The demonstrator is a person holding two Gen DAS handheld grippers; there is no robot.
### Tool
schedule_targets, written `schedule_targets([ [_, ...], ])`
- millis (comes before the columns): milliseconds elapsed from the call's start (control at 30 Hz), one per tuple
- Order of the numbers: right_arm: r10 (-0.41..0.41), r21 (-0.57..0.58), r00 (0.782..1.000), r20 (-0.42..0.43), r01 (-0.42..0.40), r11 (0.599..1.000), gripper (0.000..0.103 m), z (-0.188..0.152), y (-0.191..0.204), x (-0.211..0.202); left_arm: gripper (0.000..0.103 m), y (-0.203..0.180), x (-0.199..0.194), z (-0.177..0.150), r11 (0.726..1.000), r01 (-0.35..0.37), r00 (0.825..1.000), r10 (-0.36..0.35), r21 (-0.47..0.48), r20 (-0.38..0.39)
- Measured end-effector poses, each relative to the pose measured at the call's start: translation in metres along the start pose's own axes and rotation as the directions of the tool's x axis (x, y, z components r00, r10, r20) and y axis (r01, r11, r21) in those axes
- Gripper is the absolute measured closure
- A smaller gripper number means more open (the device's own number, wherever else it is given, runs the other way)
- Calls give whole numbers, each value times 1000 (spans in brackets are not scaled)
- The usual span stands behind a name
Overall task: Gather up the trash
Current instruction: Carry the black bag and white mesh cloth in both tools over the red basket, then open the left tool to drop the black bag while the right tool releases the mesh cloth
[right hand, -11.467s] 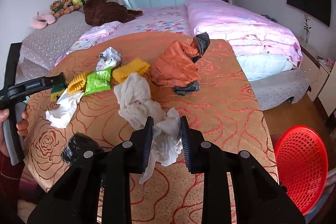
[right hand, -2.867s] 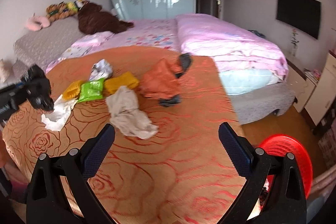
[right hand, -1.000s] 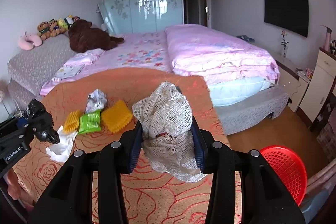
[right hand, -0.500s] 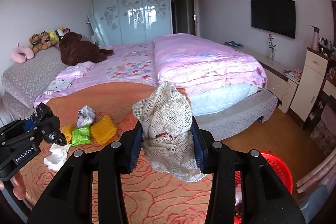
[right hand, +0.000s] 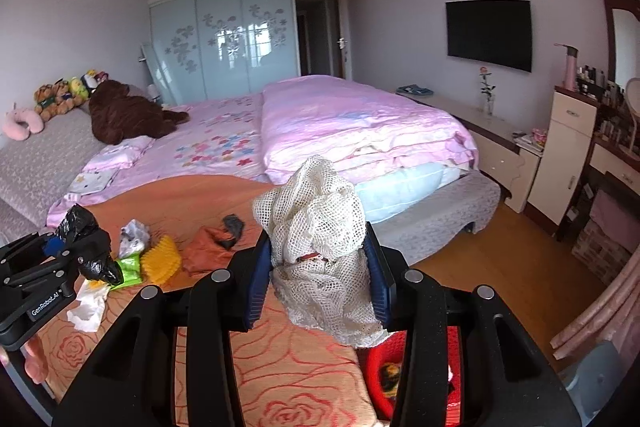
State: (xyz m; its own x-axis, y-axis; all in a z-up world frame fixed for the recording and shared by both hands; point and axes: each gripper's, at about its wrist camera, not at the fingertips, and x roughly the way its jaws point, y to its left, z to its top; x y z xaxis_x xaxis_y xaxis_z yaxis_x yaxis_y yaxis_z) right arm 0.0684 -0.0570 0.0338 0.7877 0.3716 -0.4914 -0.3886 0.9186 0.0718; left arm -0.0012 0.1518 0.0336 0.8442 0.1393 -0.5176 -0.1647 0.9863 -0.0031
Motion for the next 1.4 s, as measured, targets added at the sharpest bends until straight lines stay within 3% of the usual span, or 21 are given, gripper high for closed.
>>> schedule_targets([
  [733, -147, 94, 989, 3, 146, 985, 62, -13, -73, -19, 74, -79, 27, 11, 983, 148, 989, -145, 113, -34],
  [1067, -210, 150, 977, -48, 214, 965, 62, -33, -113, -14, 74, -128, 50, 15, 958, 241, 969, -230, 155, -87],
  [1400, -231, 193, 963, -140, 255, 947, 62, -52, -142, 7, 74, -179, 79, 2, 922, 339, 933, -306, 184, -187],
])
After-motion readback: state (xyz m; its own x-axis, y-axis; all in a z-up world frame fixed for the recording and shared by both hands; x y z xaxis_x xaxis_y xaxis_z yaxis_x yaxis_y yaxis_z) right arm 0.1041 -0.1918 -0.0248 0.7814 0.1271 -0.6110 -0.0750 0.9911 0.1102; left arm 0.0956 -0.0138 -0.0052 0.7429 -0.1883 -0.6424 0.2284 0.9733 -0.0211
